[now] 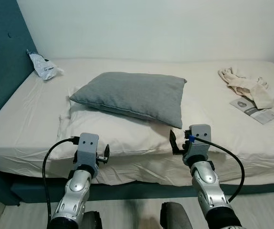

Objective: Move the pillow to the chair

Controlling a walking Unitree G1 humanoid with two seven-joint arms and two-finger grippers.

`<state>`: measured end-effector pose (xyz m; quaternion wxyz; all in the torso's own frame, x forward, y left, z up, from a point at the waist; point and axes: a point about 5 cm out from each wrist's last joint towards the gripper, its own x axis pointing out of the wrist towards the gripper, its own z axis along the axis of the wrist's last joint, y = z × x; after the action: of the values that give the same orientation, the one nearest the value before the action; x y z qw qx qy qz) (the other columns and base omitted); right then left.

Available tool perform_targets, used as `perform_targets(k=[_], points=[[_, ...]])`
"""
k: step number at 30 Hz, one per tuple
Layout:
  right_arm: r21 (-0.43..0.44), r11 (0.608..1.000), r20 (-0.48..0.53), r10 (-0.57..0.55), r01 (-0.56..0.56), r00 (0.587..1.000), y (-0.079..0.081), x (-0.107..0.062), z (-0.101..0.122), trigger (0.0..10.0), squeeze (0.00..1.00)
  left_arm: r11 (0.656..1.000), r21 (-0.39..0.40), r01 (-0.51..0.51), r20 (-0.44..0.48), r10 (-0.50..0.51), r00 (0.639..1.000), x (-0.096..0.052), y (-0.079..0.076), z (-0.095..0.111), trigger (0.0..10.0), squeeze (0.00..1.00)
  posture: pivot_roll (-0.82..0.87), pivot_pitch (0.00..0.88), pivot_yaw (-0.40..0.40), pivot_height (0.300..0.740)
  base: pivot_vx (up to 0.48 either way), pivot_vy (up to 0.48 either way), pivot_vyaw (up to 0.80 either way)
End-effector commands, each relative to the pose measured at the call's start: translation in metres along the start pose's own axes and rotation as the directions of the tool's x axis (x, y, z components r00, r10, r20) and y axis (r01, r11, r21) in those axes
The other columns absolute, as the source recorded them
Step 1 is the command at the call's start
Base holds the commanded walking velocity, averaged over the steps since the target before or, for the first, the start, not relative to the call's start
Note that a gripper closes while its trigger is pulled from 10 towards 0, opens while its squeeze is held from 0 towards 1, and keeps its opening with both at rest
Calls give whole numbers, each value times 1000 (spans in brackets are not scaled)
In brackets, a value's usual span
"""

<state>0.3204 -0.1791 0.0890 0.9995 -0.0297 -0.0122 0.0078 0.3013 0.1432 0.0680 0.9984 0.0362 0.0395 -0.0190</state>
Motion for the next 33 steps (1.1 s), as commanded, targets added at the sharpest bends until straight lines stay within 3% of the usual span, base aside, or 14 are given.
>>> perform_targets(k=[1, 4, 12, 16, 23, 29, 33], points=[[19, 1000, 23, -10, 9, 1000, 2, 1, 3, 10000, 0, 1000, 11, -17, 24, 17, 1000, 1, 5, 5, 10000, 0, -3, 51, -2, 593, 0, 0, 0], [47, 999, 43, 17, -20, 999, 4, 4, 7, 10000, 0, 1000, 8, -25, 36, 25, 999, 2, 8, 9, 10000, 0, 1, 58, 0, 578, 0, 0, 0], [-3, 999, 83, 48, -48, 995, 3, 17, 22, 10000, 0, 1000, -11, -28, 60, 29, 998, 6, 11, 18, 10000, 0, 9, 70, 7, 553, 0, 0, 0], [-35, 998, 93, 60, -57, 994, -1, 26, 31, 10000, 0, 997, -81, 4, 79, 2, 997, 9, 12, 26, 10000, 0, 17, 75, 9, 553, 0, 0, 0], [-87, 993, 84, 82, -74, 993, -8, 37, 40, 10000, 0, 997, -74, 32, 114, -23, 993, 13, 15, 37, 10000, 0, 20, 78, 6, 553, 0, 0, 0], [-170, 981, 104, 111, -92, 988, -19, 52, 61, 10000, 0, 997, -60, 55, 159, -45, 986, 19, 22, 58, 10000, 0, 17, 106, 3, 553, 0, 0, 0], [-169, 978, 103, 138, -119, 985, -21, 61, 75, 10000, 0, 997, -59, 58, 189, -46, 981, 23, 29, 70, 10000, 0, 24, 113, -5, 553, 0, 0, 0]])
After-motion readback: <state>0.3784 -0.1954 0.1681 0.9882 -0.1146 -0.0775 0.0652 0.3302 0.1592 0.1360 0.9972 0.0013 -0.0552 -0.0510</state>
